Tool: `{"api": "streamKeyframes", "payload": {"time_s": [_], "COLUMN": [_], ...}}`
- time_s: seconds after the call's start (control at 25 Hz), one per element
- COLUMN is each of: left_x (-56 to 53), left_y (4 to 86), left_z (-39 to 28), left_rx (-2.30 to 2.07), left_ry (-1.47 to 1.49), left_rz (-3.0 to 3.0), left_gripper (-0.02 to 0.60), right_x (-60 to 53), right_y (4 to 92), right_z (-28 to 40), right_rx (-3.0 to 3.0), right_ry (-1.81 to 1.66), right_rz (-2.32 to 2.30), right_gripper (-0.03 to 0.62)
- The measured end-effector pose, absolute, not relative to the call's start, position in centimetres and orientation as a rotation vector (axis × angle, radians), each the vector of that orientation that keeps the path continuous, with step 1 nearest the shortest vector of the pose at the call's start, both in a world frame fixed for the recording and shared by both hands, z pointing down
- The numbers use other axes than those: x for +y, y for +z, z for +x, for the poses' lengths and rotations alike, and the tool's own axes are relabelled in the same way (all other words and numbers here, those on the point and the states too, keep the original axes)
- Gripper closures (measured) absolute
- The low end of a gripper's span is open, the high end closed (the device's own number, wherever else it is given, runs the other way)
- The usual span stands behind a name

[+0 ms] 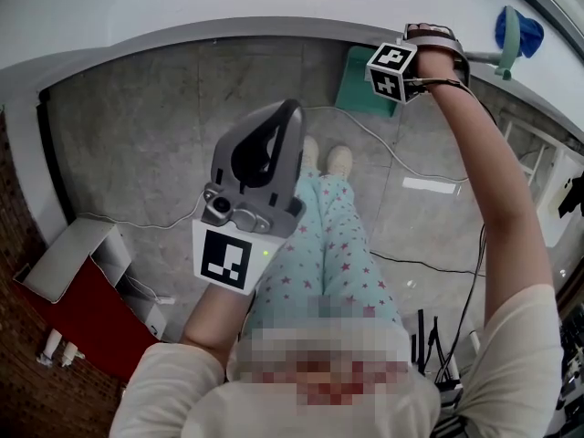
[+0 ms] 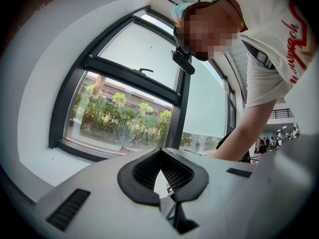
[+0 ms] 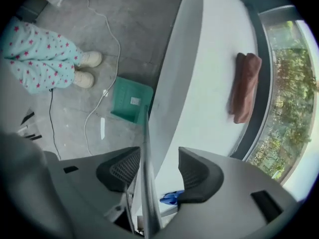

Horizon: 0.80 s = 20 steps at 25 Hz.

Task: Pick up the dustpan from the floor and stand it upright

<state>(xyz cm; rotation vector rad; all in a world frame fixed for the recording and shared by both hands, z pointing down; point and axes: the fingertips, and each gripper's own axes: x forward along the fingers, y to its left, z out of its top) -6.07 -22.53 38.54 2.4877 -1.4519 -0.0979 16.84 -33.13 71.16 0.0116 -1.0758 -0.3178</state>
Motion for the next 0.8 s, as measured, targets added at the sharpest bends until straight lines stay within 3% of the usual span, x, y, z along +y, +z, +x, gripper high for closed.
{"api": "streamKeyframes", "payload": {"time_s": [0.52, 0.8], "left_x": [-23.2, -23.4], "left_y": [36.4, 34.8], "left_z": [-5.4, -4.6], "left_rx": [-1.427, -1.405], "left_ry": [-0.104, -0.105], "left_rz": [2.524, 2.559], "left_gripper": [0.563, 0.563], "right_x": [-35.0, -35.9], "right_y": [65.5, 57.1], "right_z": [8.2, 4.0], "right_rx": [-1.383, -1.690], "right_ry": [-0.565, -0.591], "right_rz": [0.197, 0.580], "right_gripper": [0.310, 0.310]}}
